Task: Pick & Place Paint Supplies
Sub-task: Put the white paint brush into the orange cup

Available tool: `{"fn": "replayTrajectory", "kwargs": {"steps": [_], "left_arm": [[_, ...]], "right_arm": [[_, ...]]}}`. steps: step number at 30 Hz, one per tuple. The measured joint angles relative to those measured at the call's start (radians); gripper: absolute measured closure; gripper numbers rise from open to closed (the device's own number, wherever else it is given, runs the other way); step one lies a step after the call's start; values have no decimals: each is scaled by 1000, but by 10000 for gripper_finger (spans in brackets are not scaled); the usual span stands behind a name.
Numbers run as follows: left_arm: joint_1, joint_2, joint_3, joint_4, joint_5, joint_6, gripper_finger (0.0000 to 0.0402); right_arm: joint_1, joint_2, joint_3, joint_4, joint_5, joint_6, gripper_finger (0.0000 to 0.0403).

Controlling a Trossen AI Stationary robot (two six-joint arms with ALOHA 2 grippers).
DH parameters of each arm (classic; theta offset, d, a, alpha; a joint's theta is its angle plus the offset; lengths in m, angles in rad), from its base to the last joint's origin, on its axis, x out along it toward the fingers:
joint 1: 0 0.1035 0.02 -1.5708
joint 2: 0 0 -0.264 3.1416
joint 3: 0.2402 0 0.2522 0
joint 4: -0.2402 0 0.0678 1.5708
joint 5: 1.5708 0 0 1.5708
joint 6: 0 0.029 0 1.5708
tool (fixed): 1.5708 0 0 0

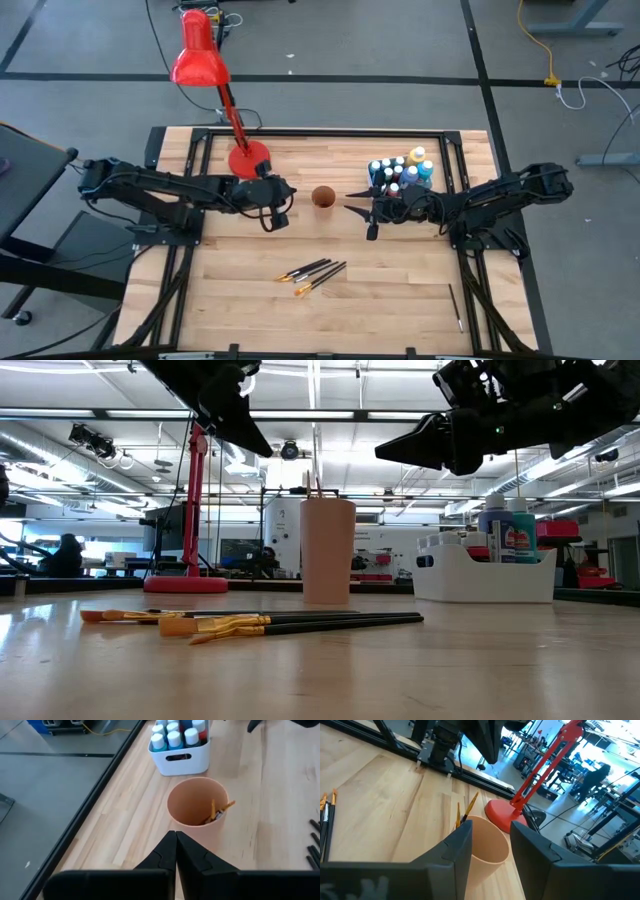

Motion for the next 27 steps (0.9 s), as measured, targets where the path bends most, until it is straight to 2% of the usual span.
{"fn": "replayTrajectory", "kwargs": {"steps": [7,14,19,27], "left_arm": [[-2,0,0,10,15,0,387],[-21,0,0,14,196,43,388],[-33,0,0,18,200,77,394],[-33,0,0,18,199,88,381]], "right_arm": [[0,0,0,0,0,0,266],[0,0,0,0,0,0,266],[0,0,0,0,0,0,266],[0,0,0,0,0,0,266]]}}
